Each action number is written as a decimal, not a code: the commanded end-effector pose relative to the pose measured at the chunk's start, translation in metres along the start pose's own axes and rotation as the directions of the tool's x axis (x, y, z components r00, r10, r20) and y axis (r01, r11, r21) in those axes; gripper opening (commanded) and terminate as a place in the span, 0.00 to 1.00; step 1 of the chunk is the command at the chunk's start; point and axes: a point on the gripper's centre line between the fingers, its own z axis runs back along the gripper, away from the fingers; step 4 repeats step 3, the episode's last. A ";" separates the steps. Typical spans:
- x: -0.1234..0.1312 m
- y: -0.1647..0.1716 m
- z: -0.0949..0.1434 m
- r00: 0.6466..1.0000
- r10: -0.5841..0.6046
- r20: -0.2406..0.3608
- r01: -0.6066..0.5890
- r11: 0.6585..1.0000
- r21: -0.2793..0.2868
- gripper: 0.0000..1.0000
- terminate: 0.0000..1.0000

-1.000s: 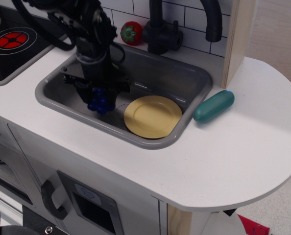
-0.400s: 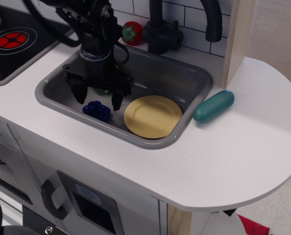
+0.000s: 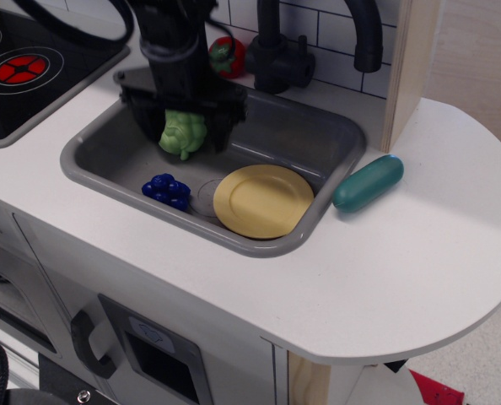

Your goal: Take blueberries off plate sink

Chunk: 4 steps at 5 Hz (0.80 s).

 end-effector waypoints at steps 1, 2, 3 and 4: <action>0.019 0.000 0.039 0.993 -0.029 0.117 0.032 0.999 -0.021 1.00 0.00; 0.019 0.000 0.039 0.993 -0.029 0.117 0.032 0.999 -0.021 1.00 0.00; 0.019 0.000 0.039 0.993 -0.029 0.117 0.032 0.999 -0.021 1.00 1.00; 0.019 0.000 0.039 0.993 -0.029 0.117 0.032 0.999 -0.021 1.00 1.00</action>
